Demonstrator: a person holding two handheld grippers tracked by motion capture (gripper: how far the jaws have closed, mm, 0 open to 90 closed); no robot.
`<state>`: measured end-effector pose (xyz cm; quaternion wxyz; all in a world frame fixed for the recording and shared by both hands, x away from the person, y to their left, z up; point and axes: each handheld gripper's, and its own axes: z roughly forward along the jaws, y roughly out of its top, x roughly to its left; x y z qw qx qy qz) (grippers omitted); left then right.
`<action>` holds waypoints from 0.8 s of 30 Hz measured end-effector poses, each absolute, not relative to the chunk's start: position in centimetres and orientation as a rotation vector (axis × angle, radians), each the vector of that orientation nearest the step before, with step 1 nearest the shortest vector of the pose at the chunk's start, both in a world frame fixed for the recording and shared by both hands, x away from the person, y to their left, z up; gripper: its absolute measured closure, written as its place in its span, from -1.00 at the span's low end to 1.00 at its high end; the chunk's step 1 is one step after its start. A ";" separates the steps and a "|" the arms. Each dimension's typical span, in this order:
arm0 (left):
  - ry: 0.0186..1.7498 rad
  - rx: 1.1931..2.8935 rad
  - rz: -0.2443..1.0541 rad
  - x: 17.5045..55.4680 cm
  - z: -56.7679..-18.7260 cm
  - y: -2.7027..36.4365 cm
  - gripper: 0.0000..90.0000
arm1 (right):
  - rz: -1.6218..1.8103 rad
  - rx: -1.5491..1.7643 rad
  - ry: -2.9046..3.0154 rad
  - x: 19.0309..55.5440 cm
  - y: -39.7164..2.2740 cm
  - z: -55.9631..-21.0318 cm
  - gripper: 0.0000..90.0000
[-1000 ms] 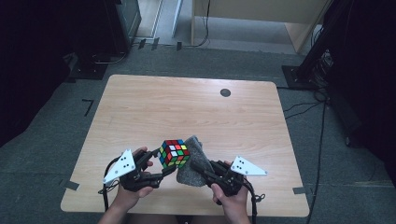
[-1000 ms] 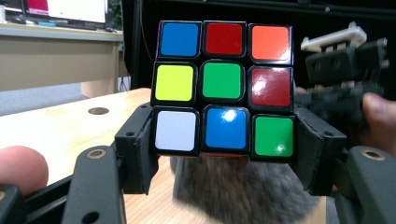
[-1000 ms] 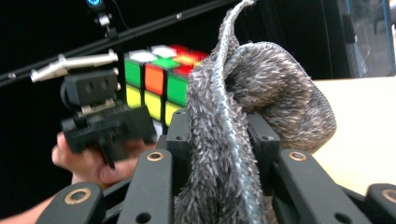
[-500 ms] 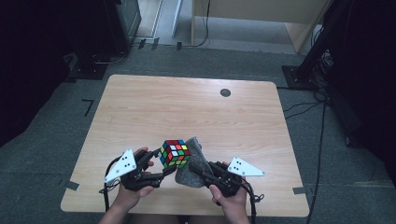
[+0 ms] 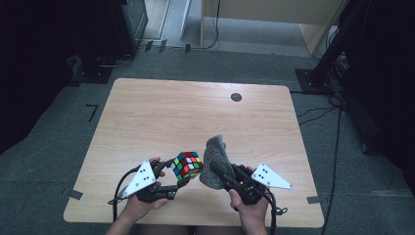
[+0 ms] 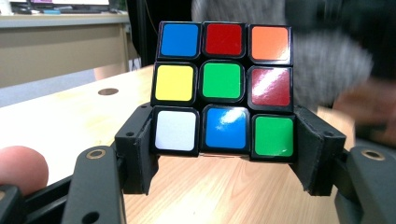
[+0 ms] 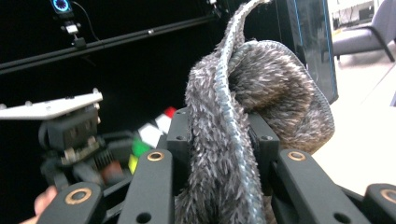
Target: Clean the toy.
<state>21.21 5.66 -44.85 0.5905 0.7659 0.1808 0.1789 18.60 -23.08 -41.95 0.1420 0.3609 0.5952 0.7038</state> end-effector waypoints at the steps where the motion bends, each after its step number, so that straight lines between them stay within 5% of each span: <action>1: 0.396 1.822 0.453 20.9 -45.1 5.1 -0.23 | 2.041 1.031 1.718 18.5 -23.0 -41.8 0.53; 16: 0.407 1.904 0.525 20.7 -45.3 3.8 -0.23 | 1.901 1.141 1.771 19.6 -23.1 -43.3 0.54; 24: 0.441 1.986 0.578 20.3 -45.7 2.5 -0.23 | 1.838 0.850 1.992 17.5 -17.9 -43.1 0.51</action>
